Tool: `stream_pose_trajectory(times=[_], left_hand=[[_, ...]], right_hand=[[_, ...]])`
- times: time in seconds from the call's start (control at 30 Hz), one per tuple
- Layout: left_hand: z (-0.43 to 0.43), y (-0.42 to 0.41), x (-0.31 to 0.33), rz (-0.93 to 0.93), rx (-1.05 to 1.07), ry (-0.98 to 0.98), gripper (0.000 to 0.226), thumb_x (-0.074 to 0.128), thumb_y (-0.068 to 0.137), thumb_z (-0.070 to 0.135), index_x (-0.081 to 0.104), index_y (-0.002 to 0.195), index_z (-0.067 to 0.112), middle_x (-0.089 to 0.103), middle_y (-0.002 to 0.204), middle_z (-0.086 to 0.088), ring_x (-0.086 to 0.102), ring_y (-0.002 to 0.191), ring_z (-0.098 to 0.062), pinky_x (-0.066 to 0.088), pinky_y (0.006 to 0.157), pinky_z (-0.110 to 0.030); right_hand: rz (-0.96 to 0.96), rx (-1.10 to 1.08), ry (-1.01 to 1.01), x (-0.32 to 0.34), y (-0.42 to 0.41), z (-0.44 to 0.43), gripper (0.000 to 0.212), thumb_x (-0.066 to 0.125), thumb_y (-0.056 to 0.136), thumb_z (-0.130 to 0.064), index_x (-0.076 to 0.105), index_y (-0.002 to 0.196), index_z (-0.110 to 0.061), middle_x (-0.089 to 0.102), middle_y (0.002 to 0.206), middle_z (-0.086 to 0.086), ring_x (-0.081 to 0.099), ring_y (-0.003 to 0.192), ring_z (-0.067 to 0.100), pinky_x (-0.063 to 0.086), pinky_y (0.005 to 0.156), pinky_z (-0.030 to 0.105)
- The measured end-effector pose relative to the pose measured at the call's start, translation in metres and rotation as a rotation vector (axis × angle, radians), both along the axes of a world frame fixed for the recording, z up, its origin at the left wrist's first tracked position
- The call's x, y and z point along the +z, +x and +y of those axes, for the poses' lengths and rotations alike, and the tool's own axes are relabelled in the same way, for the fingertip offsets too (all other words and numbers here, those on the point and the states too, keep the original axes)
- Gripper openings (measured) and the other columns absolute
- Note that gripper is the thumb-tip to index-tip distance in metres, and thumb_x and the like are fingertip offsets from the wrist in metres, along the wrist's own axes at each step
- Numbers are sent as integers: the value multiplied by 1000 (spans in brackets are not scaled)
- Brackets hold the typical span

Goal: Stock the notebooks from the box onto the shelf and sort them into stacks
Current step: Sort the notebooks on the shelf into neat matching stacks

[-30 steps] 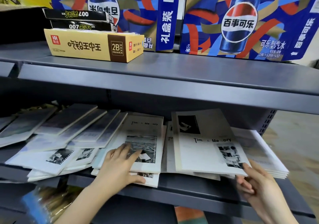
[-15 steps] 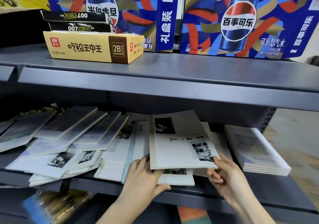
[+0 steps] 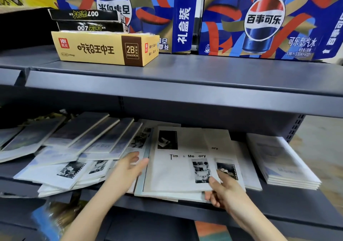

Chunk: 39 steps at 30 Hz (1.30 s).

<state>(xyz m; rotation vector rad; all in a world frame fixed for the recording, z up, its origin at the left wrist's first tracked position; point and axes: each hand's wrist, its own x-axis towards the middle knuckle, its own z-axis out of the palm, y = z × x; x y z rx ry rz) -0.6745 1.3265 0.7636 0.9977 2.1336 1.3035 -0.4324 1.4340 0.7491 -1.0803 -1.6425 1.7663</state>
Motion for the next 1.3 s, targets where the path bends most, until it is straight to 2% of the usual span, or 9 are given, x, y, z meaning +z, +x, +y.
stream_pose_trajectory(times=[0.1,0.27,0.47,0.63,0.87,0.97,1.03,1.17,1.3], left_hand=[[15,3,-3,146,58,-157,47,54,93,29,46,133,6,56,129,-10,55,116,-23,41,94,-29],[26,16,-1,152,102,-214,45,55,92,24,46,127,-4,56,125,-19,53,115,-31,36,80,-26],[27,25,3,-114,39,-121,19,51,95,29,42,99,14,42,99,1,43,93,-14,29,79,-26],[25,39,-1,-230,-44,75,7,46,97,14,48,91,16,55,95,13,53,96,-11,37,63,-9],[25,47,-9,-318,-56,251,14,48,96,11,49,98,25,63,103,9,59,96,0,45,69,-12],[32,50,-8,-316,-71,267,17,50,95,10,47,107,22,60,104,14,59,95,12,44,69,-5],[38,51,-6,-323,-69,272,28,51,94,12,44,121,15,60,115,6,59,104,2,44,79,-12],[51,55,1,-285,-44,269,29,49,96,18,40,124,13,50,108,12,40,106,-3,30,88,-22],[61,52,-6,-229,-2,193,27,50,95,23,45,117,7,49,102,3,44,101,-14,35,79,-23]], right_hand=[[-225,99,165,7,0,0,22,45,98,-19,51,110,-1,58,57,-1,46,45,10,37,47,20],[-481,44,411,3,-1,-2,23,49,95,-30,48,114,-17,51,75,-6,50,61,7,48,60,21],[-192,-124,38,5,-9,-9,27,52,95,-21,44,111,-1,54,102,11,57,50,23,50,47,29],[-158,-44,-79,19,-3,1,28,44,98,-30,55,100,-4,60,53,9,40,35,12,28,37,17],[51,41,-64,22,13,12,21,48,96,-5,59,105,-20,70,92,-13,67,77,-5,50,62,8],[91,-21,-52,22,12,20,31,47,95,1,55,120,-15,70,109,-2,65,103,12,51,93,32],[111,-72,-50,23,11,25,33,49,94,-1,53,122,-18,66,117,-1,60,112,20,42,104,46],[124,-127,-103,23,9,34,46,57,91,-14,45,135,-19,58,131,1,51,124,25,30,109,58],[103,-131,-108,19,7,39,33,54,93,-8,51,126,-10,63,120,8,57,114,27,41,103,50]])
